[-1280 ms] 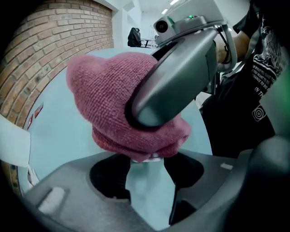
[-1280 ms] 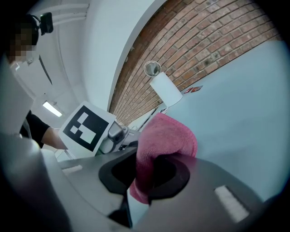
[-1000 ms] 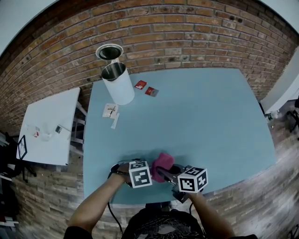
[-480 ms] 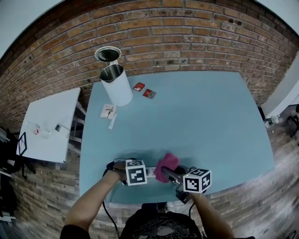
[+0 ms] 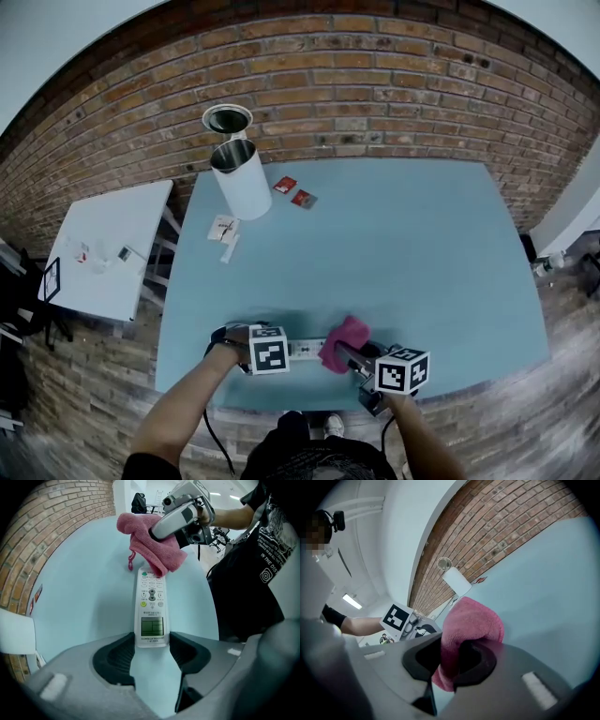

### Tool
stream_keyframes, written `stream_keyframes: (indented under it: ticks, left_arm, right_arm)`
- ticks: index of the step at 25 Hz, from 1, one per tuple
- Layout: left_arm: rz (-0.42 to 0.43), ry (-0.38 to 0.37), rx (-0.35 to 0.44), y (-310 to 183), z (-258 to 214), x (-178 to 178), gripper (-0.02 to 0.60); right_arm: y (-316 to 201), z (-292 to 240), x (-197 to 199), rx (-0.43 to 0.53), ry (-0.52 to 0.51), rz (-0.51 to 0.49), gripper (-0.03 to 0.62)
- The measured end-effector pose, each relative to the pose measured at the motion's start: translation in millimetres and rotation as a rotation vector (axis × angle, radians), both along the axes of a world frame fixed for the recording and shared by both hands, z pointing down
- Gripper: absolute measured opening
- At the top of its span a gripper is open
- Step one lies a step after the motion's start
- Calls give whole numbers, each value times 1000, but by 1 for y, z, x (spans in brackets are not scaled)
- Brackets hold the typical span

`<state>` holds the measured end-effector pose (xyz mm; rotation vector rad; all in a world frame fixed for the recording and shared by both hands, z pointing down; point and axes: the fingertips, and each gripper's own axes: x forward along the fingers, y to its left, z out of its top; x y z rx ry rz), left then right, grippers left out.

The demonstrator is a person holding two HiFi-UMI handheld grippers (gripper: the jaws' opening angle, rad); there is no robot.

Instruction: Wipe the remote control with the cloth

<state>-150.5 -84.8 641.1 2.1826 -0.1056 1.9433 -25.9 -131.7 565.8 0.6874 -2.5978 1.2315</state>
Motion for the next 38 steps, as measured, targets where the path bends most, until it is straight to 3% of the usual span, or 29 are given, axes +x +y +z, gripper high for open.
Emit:
stream_keyframes:
  ticks: [6, 13, 16, 20, 25, 28, 29, 30, 31, 38]
  left_arm:
    - [-20, -32, 39, -2, -1, -2, 241]
    - [-175, -47, 145, -3, -6, -16, 244]
    - [-259, -19, 187, 5, -13, -24, 242]
    - [-428, 118, 249, 18, -31, -26, 214]
    - [-515, 286, 378, 40, -63, -5, 200]
    - [-609, 421, 455, 51, -87, 14, 199]
    - [-655, 469, 491, 54, -96, 18, 182]
    - [-706, 513, 531, 56, -105, 21, 110]
    - [-753, 550, 567, 59, -113, 22, 1]
    - [-897, 757, 639, 93, -159, 43, 0]
  right_arm:
    - [6, 2, 3, -2, 2, -19, 63]
    - [16, -7, 3, 35, 6, -24, 63]
    - [22, -13, 3, 61, 12, -9, 63]
    - [39, -24, 1, 108, 30, -1, 63]
    - [74, -40, -7, 164, 68, -2, 63]
    - [94, -49, -10, 208, 113, 8, 63]
    - [100, -53, -11, 228, 135, 12, 63]
    - [106, -57, -13, 251, 158, 17, 63]
    - [112, -62, -14, 273, 178, 24, 63]
    - [149, -97, -21, 392, 234, 80, 63]
